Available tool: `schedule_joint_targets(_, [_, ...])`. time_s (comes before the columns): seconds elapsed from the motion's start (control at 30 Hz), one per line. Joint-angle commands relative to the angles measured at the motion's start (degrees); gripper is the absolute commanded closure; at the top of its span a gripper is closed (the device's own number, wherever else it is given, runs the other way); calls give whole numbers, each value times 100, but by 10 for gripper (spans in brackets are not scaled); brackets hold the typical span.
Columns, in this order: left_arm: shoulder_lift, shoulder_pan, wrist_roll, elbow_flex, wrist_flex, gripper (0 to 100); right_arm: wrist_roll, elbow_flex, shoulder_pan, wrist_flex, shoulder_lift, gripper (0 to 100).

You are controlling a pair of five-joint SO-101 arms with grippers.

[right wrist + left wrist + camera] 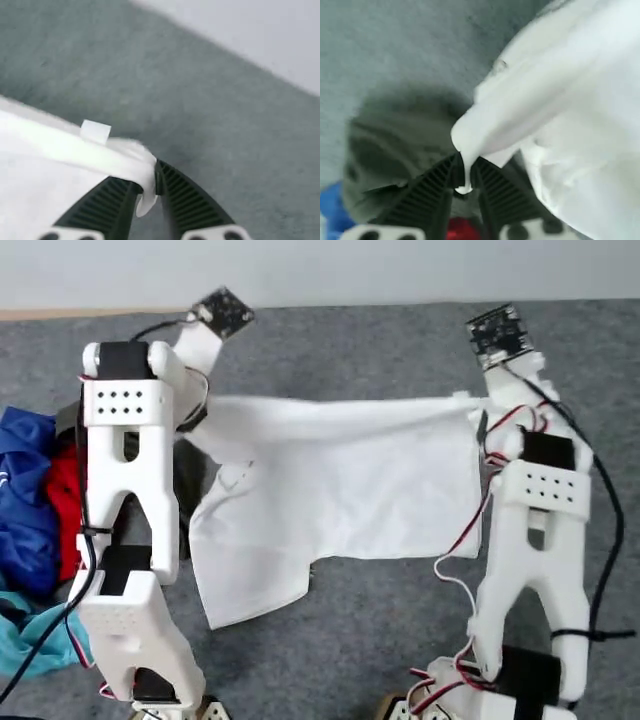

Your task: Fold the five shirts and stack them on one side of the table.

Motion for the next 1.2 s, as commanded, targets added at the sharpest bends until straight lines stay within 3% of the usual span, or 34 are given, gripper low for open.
schedule_joint_targets(0.0, [-9, -18, -9, -505, -527, 996, 44, -308, 277, -444, -532, 989])
schedule_joint_targets(0.23, [44, -44, 554, -523, -2637, 996, 53, -308, 295, -655, -1174, 989])
schedule_joint_targets(0.43, [123, -62, 598, -585, -3349, 996, 70, -308, 585, -629, -1701, 989])
schedule_joint_targets(0.77, [-1363, -9, 624, -576, -3165, 996, 0, -352, 857, -171, -3073, 989])
schedule_joint_targets(1.17, [-3481, 105, 2470, -576, -1714, 997, -1169, -2338, 875, 2396, -3477, 991])
